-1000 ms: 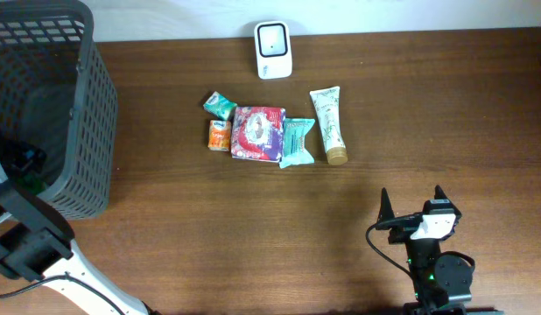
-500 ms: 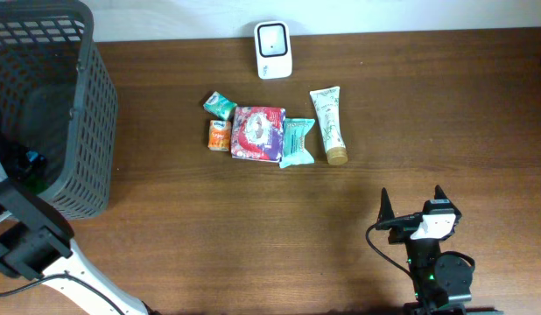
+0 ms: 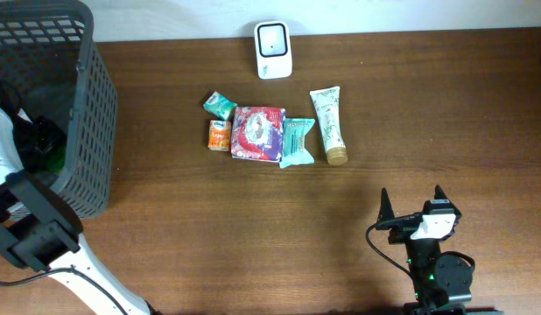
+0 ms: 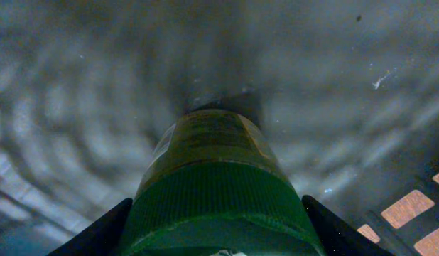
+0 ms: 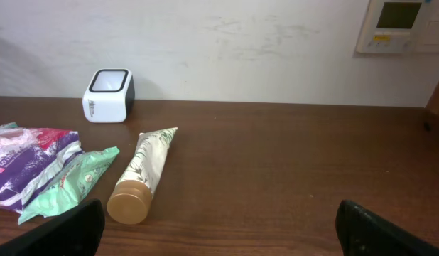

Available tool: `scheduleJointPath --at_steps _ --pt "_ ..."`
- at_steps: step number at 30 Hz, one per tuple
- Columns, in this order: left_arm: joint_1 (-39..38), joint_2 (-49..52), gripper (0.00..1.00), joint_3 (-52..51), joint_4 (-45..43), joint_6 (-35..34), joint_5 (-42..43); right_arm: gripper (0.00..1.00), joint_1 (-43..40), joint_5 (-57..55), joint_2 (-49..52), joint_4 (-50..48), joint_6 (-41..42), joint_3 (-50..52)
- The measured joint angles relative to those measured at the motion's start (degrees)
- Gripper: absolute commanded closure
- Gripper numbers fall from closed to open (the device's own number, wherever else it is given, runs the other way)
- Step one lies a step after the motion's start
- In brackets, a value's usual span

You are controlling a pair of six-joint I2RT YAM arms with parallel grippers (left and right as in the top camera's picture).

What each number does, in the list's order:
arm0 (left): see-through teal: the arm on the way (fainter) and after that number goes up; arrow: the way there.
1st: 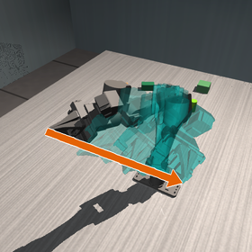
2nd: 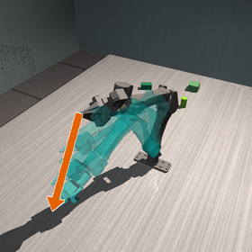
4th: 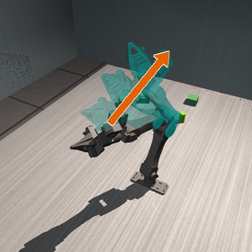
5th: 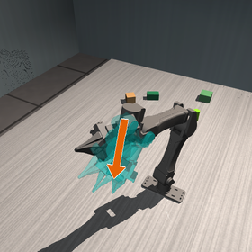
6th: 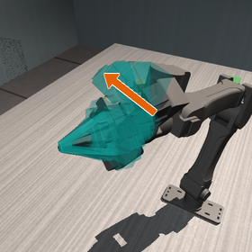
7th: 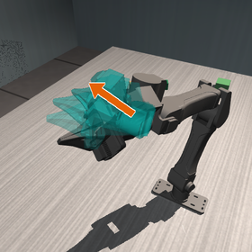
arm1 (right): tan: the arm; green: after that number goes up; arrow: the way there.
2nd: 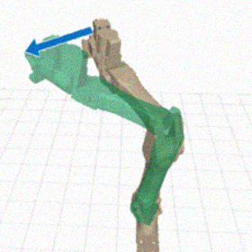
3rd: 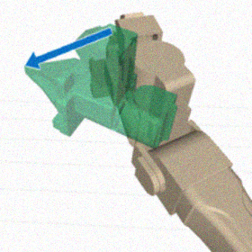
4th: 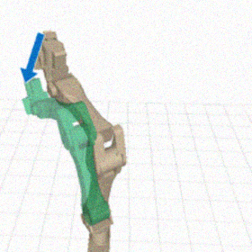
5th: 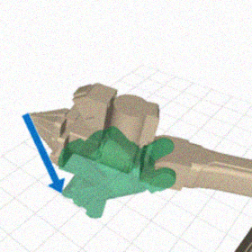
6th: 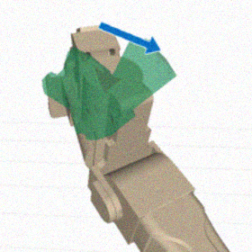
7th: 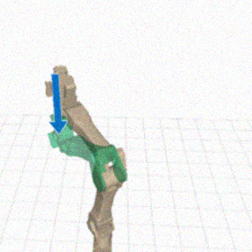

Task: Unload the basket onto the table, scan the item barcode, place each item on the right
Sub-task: 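Reach left gripper into basket and grasp green bottle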

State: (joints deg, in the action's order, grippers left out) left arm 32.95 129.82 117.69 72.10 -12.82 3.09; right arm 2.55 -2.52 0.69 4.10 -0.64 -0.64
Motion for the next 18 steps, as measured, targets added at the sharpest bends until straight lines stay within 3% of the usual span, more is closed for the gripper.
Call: scheduleJointPath --at_steps 6,11,18 --pt "0.0 0.5 0.56 2.1 2.4 0.0 0.2 0.01 0.0 0.0 0.0 0.0 0.0 0.0" --pt "0.0 1.5 0.56 20.9 11.6 0.0 1.7 0.01 0.0 0.0 0.0 0.0 0.0 0.0" --pt "0.0 1.4 0.57 47.3 20.0 0.0 16.4 0.01 0.0 0.0 0.0 0.0 0.0 0.0"
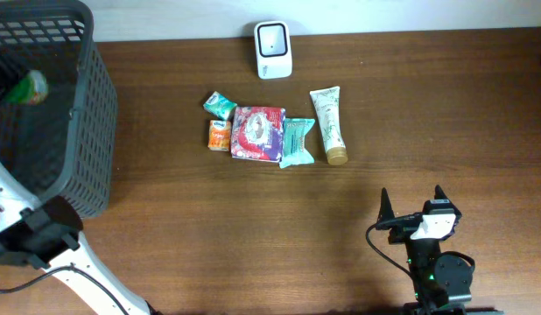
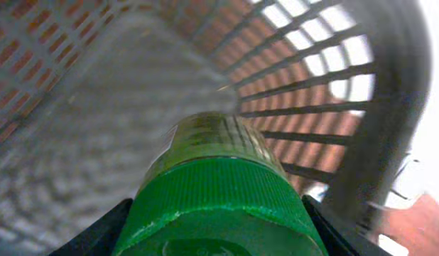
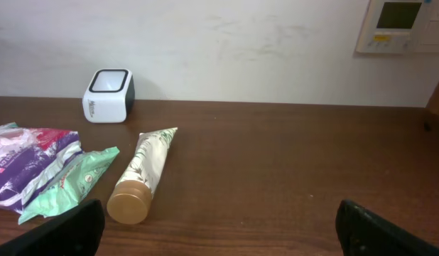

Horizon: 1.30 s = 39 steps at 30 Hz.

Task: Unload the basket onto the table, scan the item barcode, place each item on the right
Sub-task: 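Reach left gripper into basket and grasp green bottle, then carry green bottle to scanner, place left of orange pack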

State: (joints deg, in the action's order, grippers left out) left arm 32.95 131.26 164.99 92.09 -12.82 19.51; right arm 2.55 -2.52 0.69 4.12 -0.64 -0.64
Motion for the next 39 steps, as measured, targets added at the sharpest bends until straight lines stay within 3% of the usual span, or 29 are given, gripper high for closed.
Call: scheduleJointPath --at_steps 5,10,15,18,21,26,30,35,39 --pt "0.0 0.0 0.57 13.8 1.5 0.0 12.2 0.01 0.0 0.0 0.0 0.0 0.0 0.0" --pt "-1.4 -0.5 0.57 14.0 0.5 -0.8 21.2 0.01 0.0 0.0 0.0 0.0 0.0 0.0" --pt "-11.5 -0.6 0.56 14.0 0.7 0.2 22.5 0.01 0.0 0.0 0.0 0.0 0.0 0.0" --pt "-19.3 -0.7 0.56 14.0 1.0 0.8 16.4 0.01 0.0 0.0 0.0 0.0 0.0 0.0" --pt "-28.8 -1.1 0.58 12.9 2.8 1.3 4.7 0.01 0.0 0.0 0.0 0.0 0.0 0.0" --pt "-40.4 -2.0 0.57 0.5 1.2 1.3 -13.1 0.01 0.0 0.0 0.0 0.0 0.0 0.0" --pt "-43.0 -2.3 0.56 -17.5 -5.6 1.3 -20.3 0.01 0.0 0.0 0.0 0.0 0.0 0.0" --pt "-42.9 -2.3 0.54 -38.0 -18.4 1.3 -22.7 0.01 0.0 0.0 0.0 0.0 0.0 0.0" --pt "-42.9 -2.2 0.52 -47.1 -25.9 1.3 -24.7 0.01 0.0 0.0 0.0 0.0 0.0 0.0"
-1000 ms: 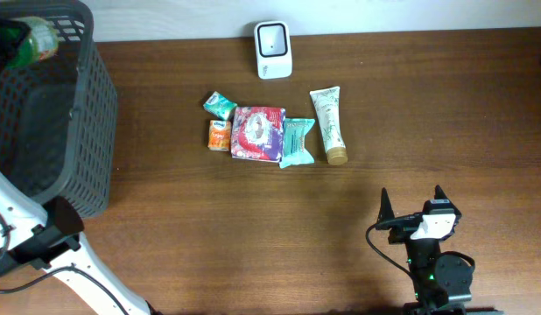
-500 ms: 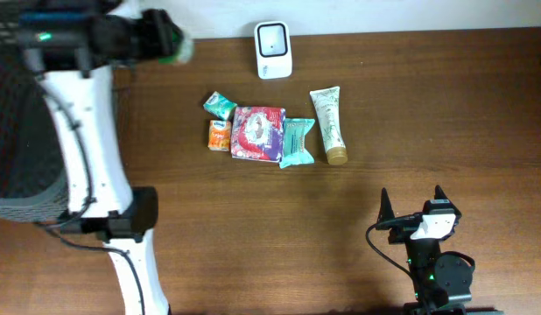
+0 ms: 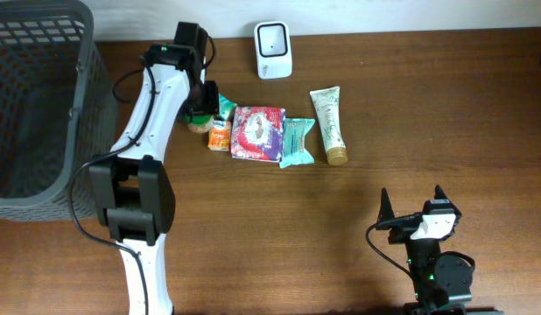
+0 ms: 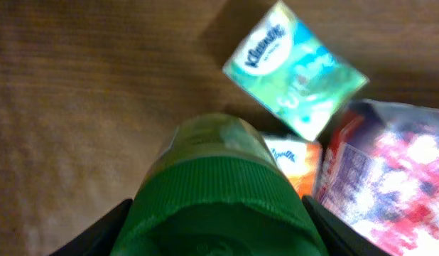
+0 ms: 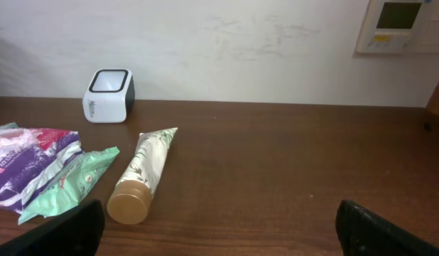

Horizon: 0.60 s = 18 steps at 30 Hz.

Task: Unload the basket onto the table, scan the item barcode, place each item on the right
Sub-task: 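Carry green bottle to scanner, place left of orange pack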

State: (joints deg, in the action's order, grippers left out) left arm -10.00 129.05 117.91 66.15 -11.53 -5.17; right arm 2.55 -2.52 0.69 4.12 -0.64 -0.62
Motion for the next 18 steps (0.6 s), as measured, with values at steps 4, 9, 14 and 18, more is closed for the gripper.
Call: scheduleJointPath --at_steps 4,9,14,18 --pt "0.0 0.0 0.48 -4.0 -3.7 0.0 -3.4 0.01 0.0 0.0 0.0 0.0 0.0 0.0" --pt "1.0 0.2 0.46 -4.6 -4.5 0.0 -4.3 0.01 0.0 0.0 0.0 0.0 0.0 0.0" --pt "1.4 1.1 0.36 -4.7 -4.9 -0.7 -2.9 0.01 0.0 0.0 0.0 0.0 0.0 0.0" --pt "1.4 1.1 0.11 -4.7 -5.7 -1.5 0.7 0.01 0.0 0.0 0.0 0.0 0.0 0.0"
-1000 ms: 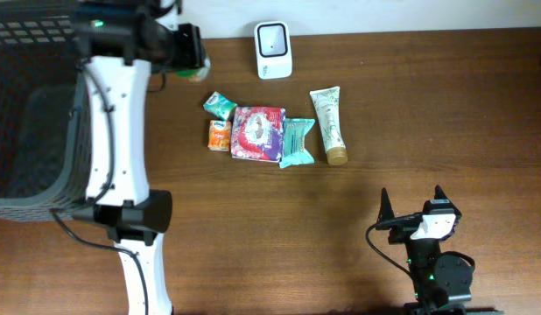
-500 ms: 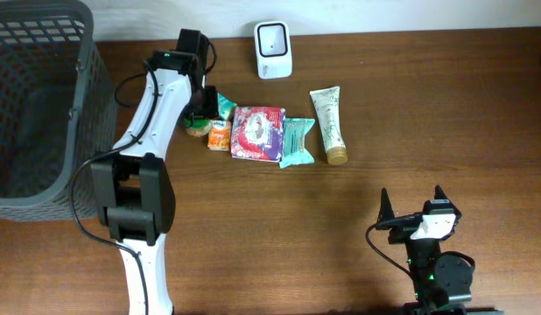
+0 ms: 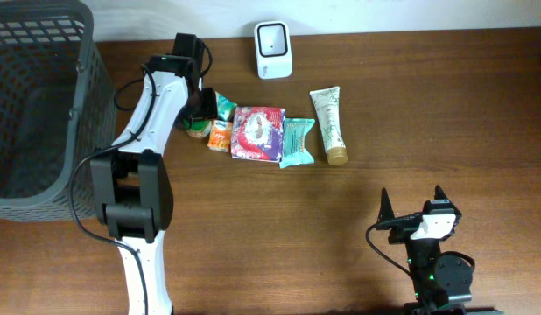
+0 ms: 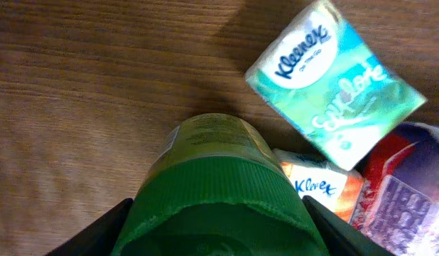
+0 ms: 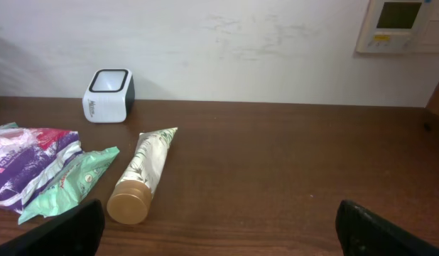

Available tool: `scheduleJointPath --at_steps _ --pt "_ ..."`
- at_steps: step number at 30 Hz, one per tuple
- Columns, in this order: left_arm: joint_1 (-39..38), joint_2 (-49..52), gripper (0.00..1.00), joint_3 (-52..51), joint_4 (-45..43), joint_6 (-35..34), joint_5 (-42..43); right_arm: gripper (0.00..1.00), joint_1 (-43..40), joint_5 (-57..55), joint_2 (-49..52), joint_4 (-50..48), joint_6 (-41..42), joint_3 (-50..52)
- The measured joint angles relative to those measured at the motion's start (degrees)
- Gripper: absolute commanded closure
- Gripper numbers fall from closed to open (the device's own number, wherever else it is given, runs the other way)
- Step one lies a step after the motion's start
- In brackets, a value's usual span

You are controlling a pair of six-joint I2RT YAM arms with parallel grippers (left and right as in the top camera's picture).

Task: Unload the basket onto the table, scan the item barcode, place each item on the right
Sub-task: 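Carry green bottle to scanner, place left of orange pack, then lift left gripper away from bottle and hold it raised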

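My left gripper (image 4: 218, 238) is shut on a bottle with a green ribbed cap (image 4: 216, 188) and a yellow-green label. The overhead view shows the left gripper (image 3: 199, 115) holding the bottle (image 3: 197, 130) just left of the item cluster. Beneath and beside it lie a green Kleenex pack (image 4: 333, 107) and a small orange Kleenex pack (image 4: 319, 188). The white barcode scanner (image 3: 273, 38) stands at the table's far edge. My right gripper (image 5: 219, 231) rests open near the front edge, nothing between its fingers (image 3: 421, 210).
A dark mesh basket (image 3: 87, 131) stands at the left. In a row lie a red-purple pack (image 3: 258, 133), a green wipes pack (image 3: 297, 142) and a cream tube with a gold cap (image 3: 328, 124). A wall panel (image 5: 397, 25) hangs behind.
My left gripper, still shut on the bottle, has shifted slightly left and lower. The green Kleenex pack now looks larger and further right in the left wrist view. The right arm is unchanged.
My left gripper was deep in the basket, shut on the green-capped bottle. Then it held the bottle up near the basket's rim. Later the bottle was over the table beside the Kleenex packs, and it now hangs there a little lower.
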State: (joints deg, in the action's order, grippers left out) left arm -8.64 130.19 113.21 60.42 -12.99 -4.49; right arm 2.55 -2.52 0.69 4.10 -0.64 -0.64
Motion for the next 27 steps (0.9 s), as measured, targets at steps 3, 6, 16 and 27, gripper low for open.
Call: scheduleJointPath --at_steps 3,6,16,27 --pt "0.0 0.0 0.01 0.1 -0.2 -0.3 1.2 0.01 0.0 0.0 0.0 0.0 0.0 0.0" --pt "0.5 0.0 0.01 3.5 2.6 -0.1 1.5 0.01 0.0 0.0 0.0 0.0 0.0 0.0" --pt "2.9 0.3 0.01 43.1 30.0 -0.1 1.7 0.01 0.0 0.0 0.0 0.0 0.0 0.0" --pt "2.9 0.0 1.00 51.8 36.2 1.6 1.7 0.01 0.0 0.0 0.0 0.0 0.0 0.0"
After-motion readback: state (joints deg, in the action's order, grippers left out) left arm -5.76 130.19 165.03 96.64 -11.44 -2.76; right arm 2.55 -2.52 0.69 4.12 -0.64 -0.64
